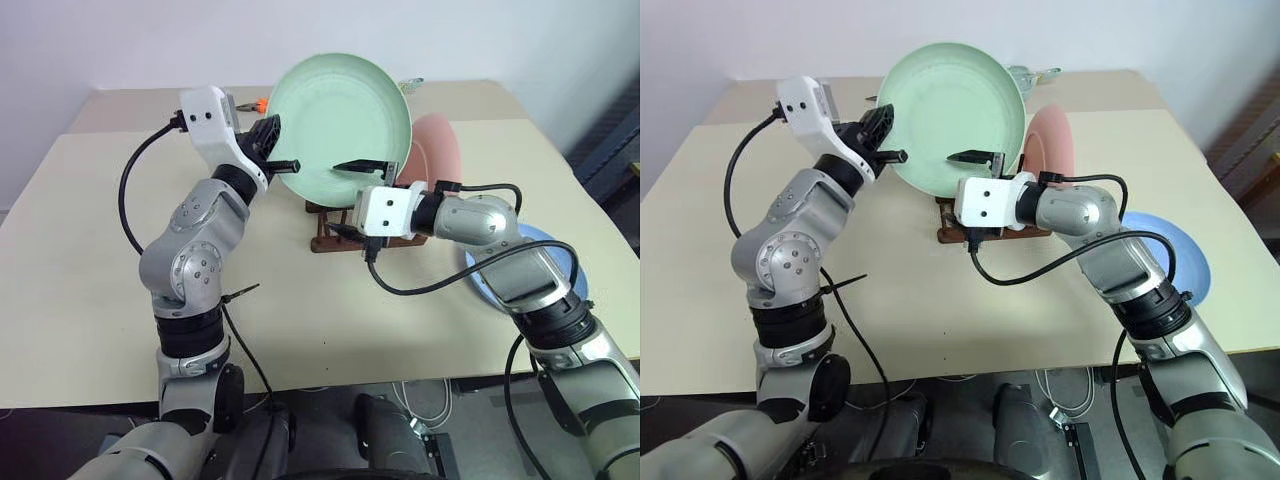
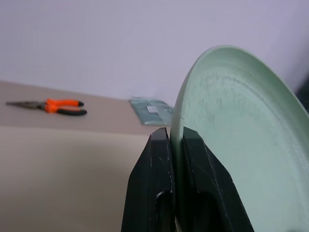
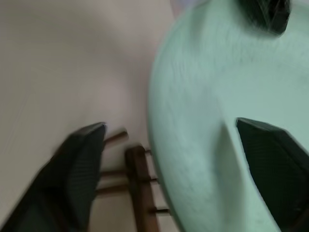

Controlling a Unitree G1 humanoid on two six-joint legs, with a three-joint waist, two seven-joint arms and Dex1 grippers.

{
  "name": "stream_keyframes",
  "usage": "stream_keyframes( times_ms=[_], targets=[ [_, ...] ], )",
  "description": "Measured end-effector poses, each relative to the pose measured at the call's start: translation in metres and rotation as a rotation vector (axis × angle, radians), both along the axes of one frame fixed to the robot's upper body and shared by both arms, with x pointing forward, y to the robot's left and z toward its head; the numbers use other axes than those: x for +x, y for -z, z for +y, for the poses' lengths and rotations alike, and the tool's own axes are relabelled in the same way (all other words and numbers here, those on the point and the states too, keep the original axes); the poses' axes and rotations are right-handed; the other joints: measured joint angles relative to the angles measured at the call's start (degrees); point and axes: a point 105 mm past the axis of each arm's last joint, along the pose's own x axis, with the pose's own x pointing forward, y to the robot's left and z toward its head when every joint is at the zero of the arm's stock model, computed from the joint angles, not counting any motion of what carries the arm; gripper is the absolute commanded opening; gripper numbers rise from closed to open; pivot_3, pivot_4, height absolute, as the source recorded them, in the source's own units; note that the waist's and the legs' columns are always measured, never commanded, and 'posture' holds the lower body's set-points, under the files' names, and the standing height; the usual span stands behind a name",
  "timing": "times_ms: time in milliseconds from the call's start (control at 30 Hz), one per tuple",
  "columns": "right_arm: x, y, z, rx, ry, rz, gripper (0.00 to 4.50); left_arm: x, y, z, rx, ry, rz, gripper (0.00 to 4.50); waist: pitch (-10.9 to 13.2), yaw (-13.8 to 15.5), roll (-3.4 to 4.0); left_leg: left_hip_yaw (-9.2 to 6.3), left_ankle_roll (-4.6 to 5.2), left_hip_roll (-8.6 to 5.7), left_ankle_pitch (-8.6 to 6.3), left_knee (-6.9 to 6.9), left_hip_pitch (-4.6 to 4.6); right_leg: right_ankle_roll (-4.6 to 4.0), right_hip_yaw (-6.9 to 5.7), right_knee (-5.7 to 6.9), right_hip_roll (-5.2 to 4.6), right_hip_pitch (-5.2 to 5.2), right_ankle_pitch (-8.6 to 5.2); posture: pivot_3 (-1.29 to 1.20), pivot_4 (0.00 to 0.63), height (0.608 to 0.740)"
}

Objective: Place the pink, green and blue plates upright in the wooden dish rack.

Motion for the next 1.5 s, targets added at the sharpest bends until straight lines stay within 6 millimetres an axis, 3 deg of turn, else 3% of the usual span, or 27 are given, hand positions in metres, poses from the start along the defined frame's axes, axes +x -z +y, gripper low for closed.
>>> stream_keyframes(
  times_ms=[167,200,233,267,333,400,500,600,667,733,867,1033,1367,1500],
  targets=[
    [0.002,-0.001,-0.001,-0.026,0.004,-0.047,0.64,0.000,0.001,0.003,0.018,-0.023,0.011,0.00,0.00,-0.17,0.01,-0.02,-0.01,0.00,0.01,-0.01,0.02,0.00,0.00,0.00,0.01,0.00,0.00,0.00,0.150,0.740],
    [0.001,-0.002,-0.001,-0.027,0.000,-0.060,0.14,0.001,0.001,0.007,0.012,-0.036,0.012,0.35,0.01,-0.20,0.01,-0.02,-0.01,0.00,0.01,-0.02,0.02,0.00,0.00,0.01,0.01,0.00,0.00,0.00,0.150,0.740],
    [-0.001,-0.004,0.001,-0.031,-0.013,-0.076,0.00,0.001,0.000,0.010,0.001,-0.047,0.010,0.73,0.01,-0.19,0.01,-0.03,-0.01,0.01,0.01,-0.02,0.02,0.00,0.00,0.00,0.01,0.00,0.00,0.00,0.150,0.740],
    [-0.003,-0.005,0.004,-0.031,-0.025,-0.090,0.00,0.002,-0.002,0.014,-0.021,-0.062,0.003,1.04,0.01,-0.16,0.01,-0.04,-0.02,0.00,0.01,-0.02,0.01,0.00,0.00,0.00,0.01,0.00,0.00,0.00,0.150,0.740],
    [-0.002,-0.007,0.003,-0.017,-0.015,-0.098,0.00,0.001,-0.014,0.022,-0.107,-0.082,-0.040,2.07,0.03,-0.08,-0.05,-0.05,-0.03,0.00,0.02,0.00,-0.02,-0.01,0.00,-0.02,0.01,0.01,0.00,0.00,0.150,0.740],
    [0.000,-0.015,0.000,0.063,0.007,-0.085,0.00,0.000,-0.035,0.049,-0.161,-0.174,-0.127,2.94,0.04,-0.06,-0.06,-0.06,-0.05,0.00,0.03,-0.02,0.00,-0.01,-0.01,-0.01,0.01,0.00,0.00,0.00,0.150,0.740],
    [-0.006,-0.040,-0.006,0.297,0.023,-0.003,0.00,-0.003,-0.049,0.097,-0.072,-0.355,-0.221,2.94,0.04,-0.34,0.00,-0.04,-0.07,0.04,0.04,-0.11,0.08,-0.03,0.04,0.00,0.07,-0.02,0.00,0.00,0.150,0.740],
    [-0.020,-0.068,-0.014,0.632,-0.008,0.172,0.00,-0.004,-0.022,0.117,0.164,-0.383,-0.197,2.94,0.03,-0.23,0.05,-0.09,-0.02,0.04,0.02,-0.11,0.06,-0.06,0.05,0.03,0.09,-0.03,0.01,0.00,0.150,0.740],
    [-0.031,-0.080,-0.018,0.805,-0.046,0.291,0.00,-0.005,0.011,0.109,0.271,-0.282,-0.131,2.94,0.03,0.17,0.05,-0.15,0.00,0.02,0.01,-0.07,0.00,-0.07,0.02,0.02,0.06,-0.02,0.01,0.00,0.150,0.740],
    [-0.042,-0.083,-0.021,0.986,-0.084,0.439,0.00,-0.011,0.050,0.087,0.360,-0.101,-0.048,2.94,0.03,0.57,0.05,-0.19,0.03,0.02,-0.02,-0.07,0.00,-0.26,0.04,0.02,0.03,-0.02,-0.07,0.00,0.150,0.740],
    [-0.044,-0.067,-0.025,1.159,-0.037,0.656,0.00,-0.044,0.095,0.040,0.402,0.270,0.037,2.94,0.13,0.72,0.21,-0.19,0.04,0.08,-0.02,-0.09,-0.03,-0.34,0.06,0.02,0.04,-0.11,-0.07,0.00,0.150,0.740],
    [-0.036,-0.061,-0.037,1.311,0.059,0.751,0.00,-0.085,0.110,0.001,0.416,0.586,0.066,2.94,0.14,0.65,0.48,-0.08,0.04,0.09,-0.02,-0.12,-0.02,-0.36,0.05,0.03,0.05,-0.14,-0.08,0.00,0.150,0.740],
    [-0.015,-0.036,-0.049,1.347,0.221,0.848,0.00,-0.095,0.111,-0.008,0.413,0.657,0.083,2.94,0.13,0.53,0.50,-0.05,0.06,0.09,-0.01,-0.11,-0.02,-0.35,0.04,0.02,0.07,-0.12,-0.09,0.00,0.150,0.740],
    [-0.008,-0.028,-0.051,1.314,0.270,0.865,1.52,-0.097,0.114,-0.011,0.414,0.667,0.092,2.98,0.14,0.52,0.51,-0.04,0.06,0.08,-0.02,-0.11,-0.03,-0.34,0.05,0.01,0.07,-0.12,-0.10,0.00,0.150,0.740]
  ],
)
